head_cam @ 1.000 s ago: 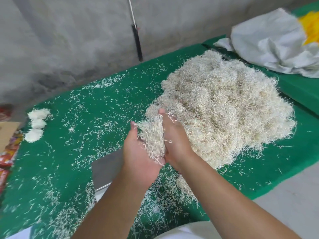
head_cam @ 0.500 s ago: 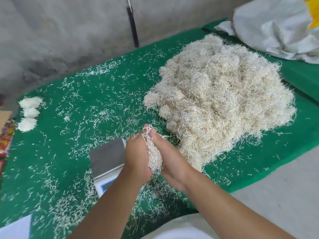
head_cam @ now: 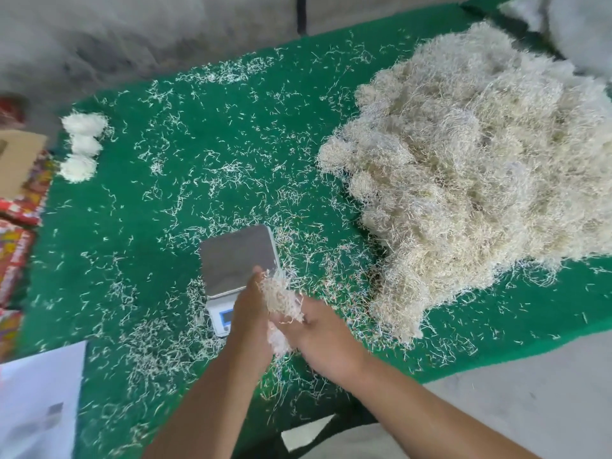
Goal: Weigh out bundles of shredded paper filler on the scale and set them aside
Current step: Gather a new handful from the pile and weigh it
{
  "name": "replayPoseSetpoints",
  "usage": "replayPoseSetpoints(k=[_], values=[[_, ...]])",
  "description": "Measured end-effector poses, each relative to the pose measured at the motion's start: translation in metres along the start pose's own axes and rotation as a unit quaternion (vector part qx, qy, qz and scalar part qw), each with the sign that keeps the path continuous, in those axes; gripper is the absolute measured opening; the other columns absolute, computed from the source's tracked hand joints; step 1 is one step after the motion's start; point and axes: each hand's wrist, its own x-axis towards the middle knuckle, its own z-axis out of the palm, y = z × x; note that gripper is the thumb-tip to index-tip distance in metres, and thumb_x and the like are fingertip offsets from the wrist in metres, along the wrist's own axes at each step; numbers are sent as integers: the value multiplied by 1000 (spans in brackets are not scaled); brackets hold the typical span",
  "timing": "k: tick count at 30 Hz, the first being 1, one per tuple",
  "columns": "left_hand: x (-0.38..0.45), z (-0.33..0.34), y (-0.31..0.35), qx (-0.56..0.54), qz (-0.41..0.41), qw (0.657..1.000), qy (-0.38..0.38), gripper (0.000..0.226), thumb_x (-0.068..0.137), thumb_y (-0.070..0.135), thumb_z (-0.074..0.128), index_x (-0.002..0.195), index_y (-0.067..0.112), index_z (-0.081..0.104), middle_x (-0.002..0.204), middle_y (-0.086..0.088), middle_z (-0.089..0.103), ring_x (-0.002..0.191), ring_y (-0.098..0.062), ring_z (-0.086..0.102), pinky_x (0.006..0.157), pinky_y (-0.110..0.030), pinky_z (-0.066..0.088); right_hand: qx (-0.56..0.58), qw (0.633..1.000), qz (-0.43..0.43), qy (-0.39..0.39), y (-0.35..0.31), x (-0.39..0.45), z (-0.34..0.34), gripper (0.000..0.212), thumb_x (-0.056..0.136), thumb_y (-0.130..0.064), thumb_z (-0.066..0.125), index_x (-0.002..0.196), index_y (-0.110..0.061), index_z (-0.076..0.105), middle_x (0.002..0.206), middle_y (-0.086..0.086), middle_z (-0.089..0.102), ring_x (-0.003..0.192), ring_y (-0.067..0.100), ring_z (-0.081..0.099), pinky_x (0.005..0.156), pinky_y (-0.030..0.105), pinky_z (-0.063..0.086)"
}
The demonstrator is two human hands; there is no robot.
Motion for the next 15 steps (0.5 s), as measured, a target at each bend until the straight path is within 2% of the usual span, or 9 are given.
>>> replayPoseSetpoints(k=[2,4,6,9,10,12,13,15], values=[[3,-25,-6,-16,-29,999,-7,52,107,54,42,113,10,69,98,-16,76,88,-31,76,77,-40,60,-23,1000,16,-7,10,18,13,26,107,-13,56,98,-34,70,68,-14,68,52,7,50,50,25,41],[9,-56,-15,-5,-35,999,-10,55,104,63,38,124,21,68,115,-9,76,103,-29,75,85,-47,59,-13,999,23,22,14,43,23,36,100,1,54,102,-33,67,71,-11,71,50,2,52,46,20,40],[15,-96,-19,17,-41,999,2,59,100,68,38,124,22,67,123,-6,70,114,-26,68,94,-55,57,-38,995,42,85,15,78,29,34,99,-2,58,115,-32,57,79,1,70,51,0,52,46,20,42],[26,-170,-23,53,-42,998,8,62,98,67,42,122,17,70,125,-4,71,118,-21,66,94,-54,58,-134,979,32,148,12,137,37,34,97,-12,69,127,-21,56,87,9,66,56,3,51,49,16,43],[29,-196,-28,64,-41,997,8,61,97,66,44,122,17,71,125,-3,72,118,-21,67,92,-51,59,-175,973,14,148,9,155,41,37,96,-13,71,130,-19,59,93,10,69,63,7,55,56,16,48],[33,-248,-37,64,-45,997,26,59,96,63,46,121,17,72,123,-1,74,115,-20,68,87,-47,60,-298,946,-19,126,5,191,50,33,96,-14,74,128,-16,67,113,11,70,92,17,64,86,26,57],[34,-272,-43,57,-56,996,35,58,97,61,46,121,16,72,121,-1,75,115,-22,69,84,-46,60,-361,926,-30,105,4,206,55,30,96,-14,73,126,-15,69,122,11,68,107,23,64,100,34,56],[37,-312,-55,35,-91,995,31,53,100,54,46,122,12,70,124,-8,73,117,-28,66,86,-48,57,-426,903,-9,56,2,228,65,31,99,-19,70,130,-17,67,131,12,66,127,29,59,113,44,51]])
